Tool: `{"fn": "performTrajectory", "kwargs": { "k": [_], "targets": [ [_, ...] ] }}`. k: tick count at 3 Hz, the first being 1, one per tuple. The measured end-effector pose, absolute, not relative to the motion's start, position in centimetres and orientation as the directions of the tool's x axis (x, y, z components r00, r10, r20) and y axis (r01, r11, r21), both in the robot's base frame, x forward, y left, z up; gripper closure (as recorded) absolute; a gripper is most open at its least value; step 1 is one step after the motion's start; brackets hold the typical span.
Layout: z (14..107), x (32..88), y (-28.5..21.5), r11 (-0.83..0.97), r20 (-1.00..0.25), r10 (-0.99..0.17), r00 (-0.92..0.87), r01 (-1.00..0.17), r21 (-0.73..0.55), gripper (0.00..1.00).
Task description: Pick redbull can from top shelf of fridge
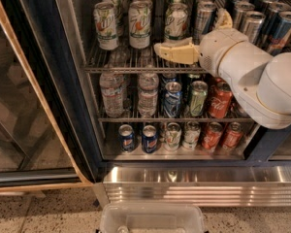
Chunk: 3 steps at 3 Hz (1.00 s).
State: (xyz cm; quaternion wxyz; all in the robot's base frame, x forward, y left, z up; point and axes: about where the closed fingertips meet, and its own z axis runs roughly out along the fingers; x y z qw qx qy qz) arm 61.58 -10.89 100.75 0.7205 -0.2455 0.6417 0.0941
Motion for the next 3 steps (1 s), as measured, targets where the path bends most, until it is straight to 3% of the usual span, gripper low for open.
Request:
{"fn": "performTrajectory", "kwargs": {
  "k": [3],
  "targets": [
    [99.4, 63.1, -12.1, 0.913, -0.990, -0.113, 0.086, -0.384, -0.138, 0.00]
  ]
}}
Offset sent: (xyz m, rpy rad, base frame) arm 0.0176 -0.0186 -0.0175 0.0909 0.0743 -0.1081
